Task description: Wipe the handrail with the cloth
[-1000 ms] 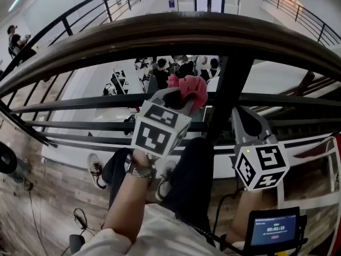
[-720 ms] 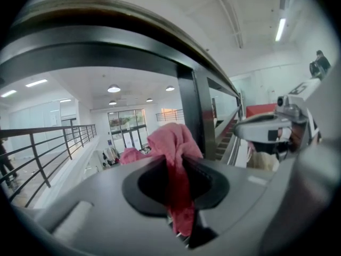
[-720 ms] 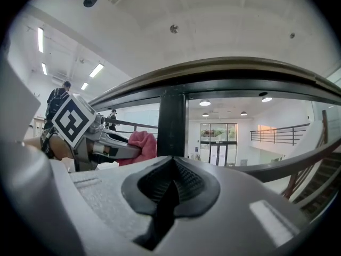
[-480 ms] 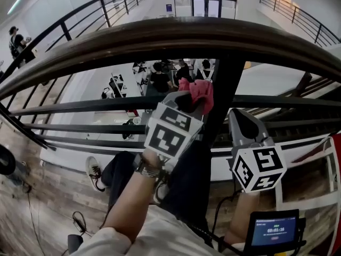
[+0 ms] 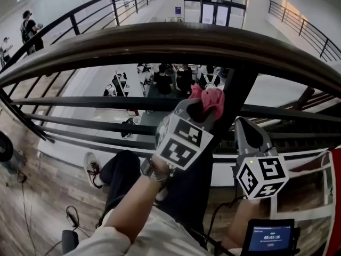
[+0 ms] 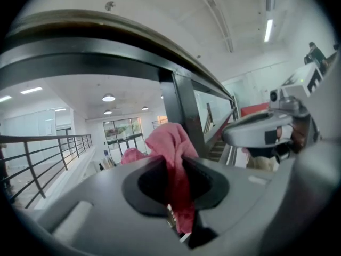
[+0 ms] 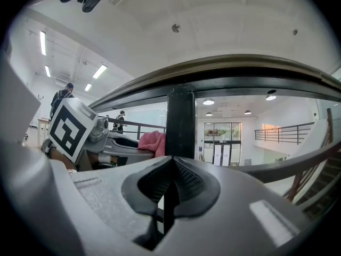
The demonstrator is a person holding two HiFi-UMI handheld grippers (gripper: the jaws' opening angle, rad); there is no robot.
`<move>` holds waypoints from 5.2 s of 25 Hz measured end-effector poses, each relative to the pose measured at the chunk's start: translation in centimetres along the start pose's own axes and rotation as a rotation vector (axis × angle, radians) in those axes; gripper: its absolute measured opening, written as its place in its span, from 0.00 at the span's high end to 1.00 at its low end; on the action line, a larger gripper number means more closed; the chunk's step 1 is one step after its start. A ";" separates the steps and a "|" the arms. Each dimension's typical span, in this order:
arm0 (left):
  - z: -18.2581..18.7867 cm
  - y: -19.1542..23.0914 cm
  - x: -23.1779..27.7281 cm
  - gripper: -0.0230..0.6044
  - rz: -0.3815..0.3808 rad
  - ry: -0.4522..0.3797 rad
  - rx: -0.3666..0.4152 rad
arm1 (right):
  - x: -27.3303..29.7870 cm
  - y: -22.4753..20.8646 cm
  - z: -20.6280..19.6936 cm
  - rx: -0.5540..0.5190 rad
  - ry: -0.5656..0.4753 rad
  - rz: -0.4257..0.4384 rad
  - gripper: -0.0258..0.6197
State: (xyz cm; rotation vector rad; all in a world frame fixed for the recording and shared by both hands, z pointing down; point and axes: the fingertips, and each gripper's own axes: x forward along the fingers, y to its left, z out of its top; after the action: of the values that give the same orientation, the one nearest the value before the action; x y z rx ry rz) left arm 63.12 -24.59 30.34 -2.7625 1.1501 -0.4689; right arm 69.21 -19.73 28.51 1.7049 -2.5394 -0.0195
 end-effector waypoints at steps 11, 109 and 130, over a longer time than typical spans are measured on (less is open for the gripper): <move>0.3 -1.0 -0.4 0.85 0.042 -0.088 0.016 | -0.1 -0.1 0.2 0.006 0.007 0.017 0.96; -12.3 23.6 -25.7 0.85 0.303 -0.203 -0.015 | 6.6 21.2 0.3 -0.089 0.120 -0.033 0.96; -14.1 25.9 -27.4 0.85 0.274 -0.195 -0.022 | 7.8 26.7 0.1 -0.139 0.117 -0.016 0.96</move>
State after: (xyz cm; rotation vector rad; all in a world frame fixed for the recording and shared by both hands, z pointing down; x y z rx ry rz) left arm 22.87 -23.30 31.47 -2.5425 1.4577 -0.1534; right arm 41.60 -16.84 30.40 1.6245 -2.3814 -0.0921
